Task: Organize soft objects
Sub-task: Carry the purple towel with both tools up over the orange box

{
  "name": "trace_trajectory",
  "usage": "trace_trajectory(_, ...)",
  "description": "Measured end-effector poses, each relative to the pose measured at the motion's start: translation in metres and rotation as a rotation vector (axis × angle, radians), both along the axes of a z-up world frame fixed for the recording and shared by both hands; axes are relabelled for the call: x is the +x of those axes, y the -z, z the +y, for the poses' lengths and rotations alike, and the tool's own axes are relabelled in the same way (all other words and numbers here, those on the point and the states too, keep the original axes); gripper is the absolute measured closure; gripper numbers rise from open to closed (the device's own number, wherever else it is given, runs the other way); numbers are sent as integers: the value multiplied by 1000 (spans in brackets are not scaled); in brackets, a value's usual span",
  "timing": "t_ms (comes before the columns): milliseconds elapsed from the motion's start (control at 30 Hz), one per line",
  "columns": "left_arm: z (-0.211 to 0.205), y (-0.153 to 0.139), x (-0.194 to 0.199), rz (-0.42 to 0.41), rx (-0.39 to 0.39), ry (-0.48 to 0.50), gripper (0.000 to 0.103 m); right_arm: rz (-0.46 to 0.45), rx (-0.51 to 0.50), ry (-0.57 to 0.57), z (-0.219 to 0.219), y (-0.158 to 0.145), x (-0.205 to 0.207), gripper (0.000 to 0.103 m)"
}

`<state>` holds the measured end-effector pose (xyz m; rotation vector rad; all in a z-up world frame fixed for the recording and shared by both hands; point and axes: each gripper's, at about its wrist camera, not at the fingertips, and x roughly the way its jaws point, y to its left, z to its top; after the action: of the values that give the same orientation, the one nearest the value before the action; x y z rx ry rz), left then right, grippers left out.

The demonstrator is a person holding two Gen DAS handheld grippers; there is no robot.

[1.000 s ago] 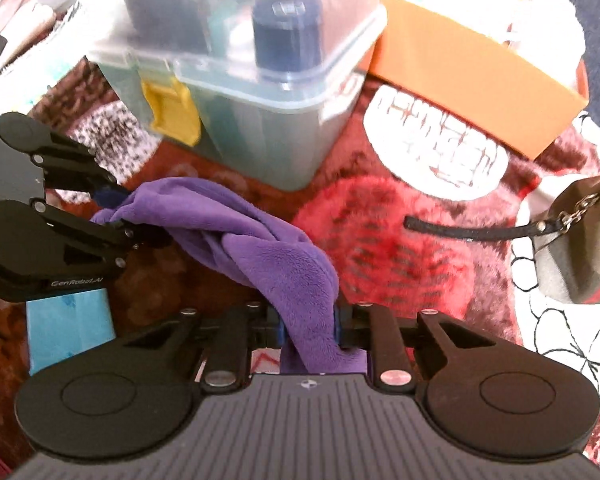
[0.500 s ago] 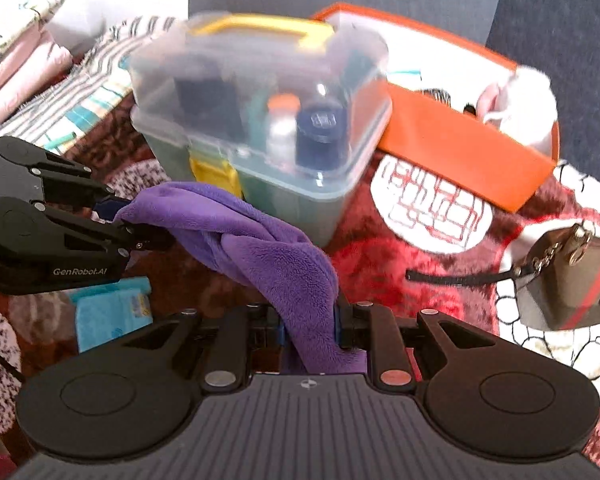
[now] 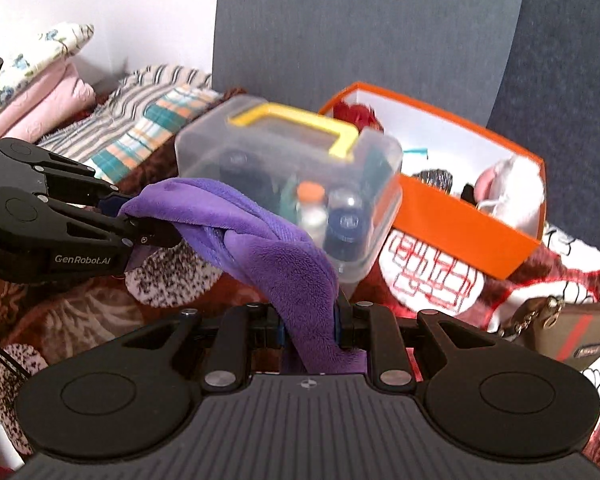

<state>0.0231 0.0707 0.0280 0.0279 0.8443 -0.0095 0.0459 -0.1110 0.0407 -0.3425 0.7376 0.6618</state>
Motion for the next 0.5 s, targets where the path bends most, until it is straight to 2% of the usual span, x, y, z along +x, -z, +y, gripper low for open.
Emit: trace_trajectory(500, 0, -33, 35, -13, 22, -2, 17, -47, 48, 14, 0, -22, 19, 78)
